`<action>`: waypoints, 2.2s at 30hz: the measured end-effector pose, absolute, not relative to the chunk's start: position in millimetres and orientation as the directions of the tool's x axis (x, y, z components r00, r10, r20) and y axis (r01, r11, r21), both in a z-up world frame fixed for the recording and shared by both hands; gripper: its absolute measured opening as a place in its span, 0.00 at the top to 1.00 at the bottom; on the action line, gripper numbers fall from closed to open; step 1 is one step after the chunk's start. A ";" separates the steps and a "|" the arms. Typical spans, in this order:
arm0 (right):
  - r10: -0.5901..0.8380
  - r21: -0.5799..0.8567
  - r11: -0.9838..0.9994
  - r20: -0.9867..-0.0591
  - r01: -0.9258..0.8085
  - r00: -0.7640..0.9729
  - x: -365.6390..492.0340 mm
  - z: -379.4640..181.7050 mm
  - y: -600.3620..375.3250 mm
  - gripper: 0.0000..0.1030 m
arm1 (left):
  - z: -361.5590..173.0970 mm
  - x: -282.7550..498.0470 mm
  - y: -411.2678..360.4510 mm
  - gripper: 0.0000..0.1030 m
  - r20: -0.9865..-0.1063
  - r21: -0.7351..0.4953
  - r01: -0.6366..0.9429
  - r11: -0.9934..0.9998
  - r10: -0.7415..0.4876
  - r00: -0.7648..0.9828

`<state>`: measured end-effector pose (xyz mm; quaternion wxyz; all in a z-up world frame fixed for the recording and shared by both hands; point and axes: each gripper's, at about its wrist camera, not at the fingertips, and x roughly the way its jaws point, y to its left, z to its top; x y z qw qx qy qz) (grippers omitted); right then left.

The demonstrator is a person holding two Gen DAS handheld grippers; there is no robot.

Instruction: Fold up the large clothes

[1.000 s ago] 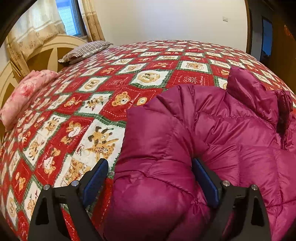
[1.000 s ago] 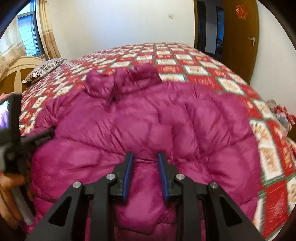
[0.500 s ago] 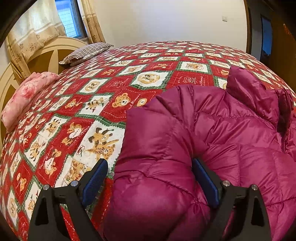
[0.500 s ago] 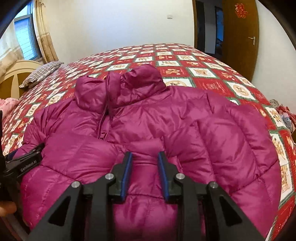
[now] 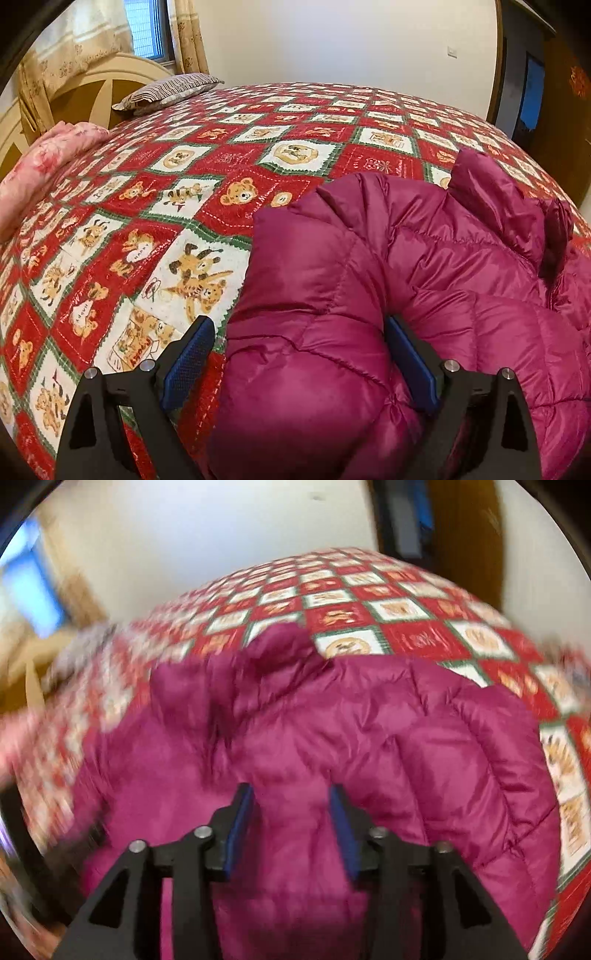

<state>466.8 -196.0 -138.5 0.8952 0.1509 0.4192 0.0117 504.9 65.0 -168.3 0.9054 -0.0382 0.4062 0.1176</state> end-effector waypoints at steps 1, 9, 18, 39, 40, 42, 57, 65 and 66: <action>0.171 0.334 0.932 -0.746 0.139 0.644 476.1 -132.5 -201.6 0.49 | -168.1 504.2 64.7 0.09 -0.743 0.029 -0.245 0.969 0.185 0.644; 0.186 0.420 0.865 -0.777 0.275 0.601 563.0 -113.8 -204.9 0.32 | -168.0 503.3 64.3 0.09 -0.737 0.031 -0.251 0.967 0.192 0.648; 0.132 0.287 0.916 -0.876 0.280 0.464 609.1 -141.0 -181.0 0.37 | -168.2 501.6 64.4 0.09 -0.730 0.030 -0.260 0.965 0.198 0.654; -0.049 0.152 0.952 -0.781 0.265 0.622 500.2 -166.2 -235.3 1.00 | -169.2 502.4 66.3 0.09 -0.731 0.022 -0.263 0.964 0.196 0.654; -0.085 0.110 0.958 -0.770 0.263 0.632 498.7 -164.7 -228.4 0.97 | -169.4 502.6 66.4 0.09 -0.731 0.022 -0.264 0.964 0.196 0.654; -0.080 0.114 0.961 -0.760 0.254 0.645 498.3 -157.0 -225.8 0.87 | -169.3 502.4 66.1 0.09 -0.731 0.023 -0.264 0.964 0.196 0.654; 0.039 0.198 0.952 -0.835 0.234 0.548 531.0 -140.6 -216.9 0.82 | -169.8 502.2 66.1 0.09 -0.730 0.024 -0.264 0.964 0.197 0.654; -0.125 0.017 0.978 -0.753 0.208 0.646 504.6 -165.0 -199.6 0.82 | -170.6 503.6 65.6 0.09 -0.736 0.026 -0.260 0.965 0.194 0.649; -0.129 0.012 0.978 -0.751 0.209 0.647 505.8 -165.6 -198.1 0.82 | -170.9 504.2 65.9 0.09 -0.739 0.024 -0.259 0.966 0.192 0.646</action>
